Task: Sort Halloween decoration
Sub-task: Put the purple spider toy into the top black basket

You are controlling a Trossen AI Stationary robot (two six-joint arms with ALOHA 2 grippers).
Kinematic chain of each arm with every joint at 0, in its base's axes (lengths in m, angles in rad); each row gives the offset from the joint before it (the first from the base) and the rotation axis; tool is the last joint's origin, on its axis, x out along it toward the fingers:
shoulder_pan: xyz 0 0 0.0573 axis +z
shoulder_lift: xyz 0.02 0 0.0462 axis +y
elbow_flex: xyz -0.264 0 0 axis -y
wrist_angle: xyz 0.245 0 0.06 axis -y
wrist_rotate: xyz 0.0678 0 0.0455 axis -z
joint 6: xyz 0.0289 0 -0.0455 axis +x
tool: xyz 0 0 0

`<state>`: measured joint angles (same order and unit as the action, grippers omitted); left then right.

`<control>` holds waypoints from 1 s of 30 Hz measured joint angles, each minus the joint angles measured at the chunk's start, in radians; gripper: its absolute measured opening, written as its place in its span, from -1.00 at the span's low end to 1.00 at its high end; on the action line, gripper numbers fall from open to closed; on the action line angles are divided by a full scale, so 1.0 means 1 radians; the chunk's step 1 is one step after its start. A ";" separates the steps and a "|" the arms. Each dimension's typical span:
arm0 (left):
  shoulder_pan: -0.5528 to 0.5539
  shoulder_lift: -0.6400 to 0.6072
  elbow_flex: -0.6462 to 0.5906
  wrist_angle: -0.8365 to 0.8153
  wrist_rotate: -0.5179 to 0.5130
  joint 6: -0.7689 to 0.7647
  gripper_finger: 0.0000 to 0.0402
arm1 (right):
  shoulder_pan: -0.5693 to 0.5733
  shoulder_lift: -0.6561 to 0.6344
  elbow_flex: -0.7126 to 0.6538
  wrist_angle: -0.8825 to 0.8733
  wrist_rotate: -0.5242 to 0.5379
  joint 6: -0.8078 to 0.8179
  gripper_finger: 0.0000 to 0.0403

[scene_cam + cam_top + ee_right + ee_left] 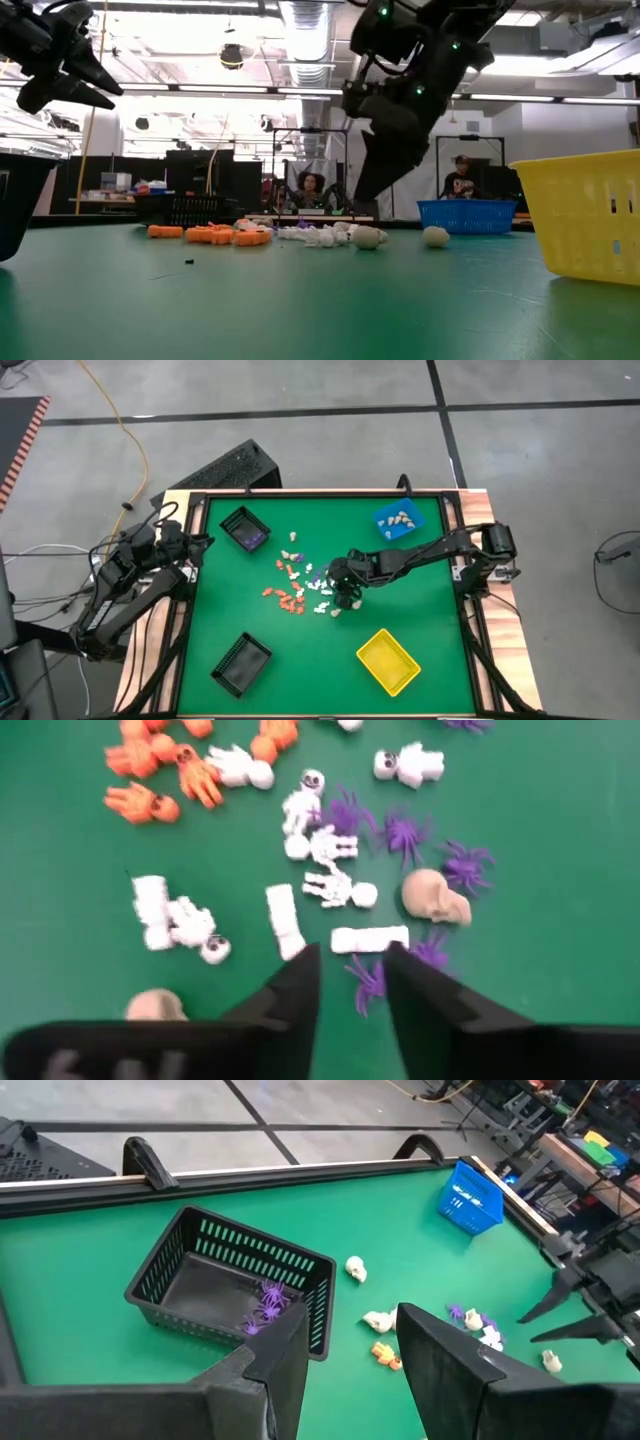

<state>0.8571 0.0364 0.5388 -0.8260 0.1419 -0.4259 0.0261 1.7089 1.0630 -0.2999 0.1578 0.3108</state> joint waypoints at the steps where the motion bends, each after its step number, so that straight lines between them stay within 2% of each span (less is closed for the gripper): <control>1: 0.000 0.000 0.000 -0.001 0.001 0.002 -0.29 | 0.000 0.003 -0.001 -0.016 0.000 0.003 -0.15; 5: 0.000 0.000 0.000 -0.001 0.001 0.003 -0.29 | 0.000 0.042 -0.002 -0.026 0.001 0.029 0.15; 10: 0.000 0.000 0.000 0.000 -0.001 0.003 -0.29 | 0.004 0.085 -0.001 -0.008 0.001 0.037 0.15; 18: 0.000 0.000 0.000 0.000 -0.026 -0.002 -0.29 | -0.009 0.116 0.001 -0.016 0.010 0.067 -0.13; 21: 0.000 0.000 0.000 0.000 -0.026 -0.003 -0.29 | -0.008 0.119 0.002 -0.013 0.014 0.068 -0.34; 27: 0.000 0.000 0.000 0.000 -0.026 -0.003 -0.29 | -0.006 0.119 0.002 -0.015 0.015 0.085 -0.90; 30: 0.000 0.000 0.000 0.000 -0.026 -0.003 -0.29 | 0.002 0.117 0.001 -0.016 0.017 0.095 -0.92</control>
<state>0.8570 0.0360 0.5388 -0.8257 0.1162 -0.4294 0.0283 1.8259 1.0641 -0.3162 0.1750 0.4056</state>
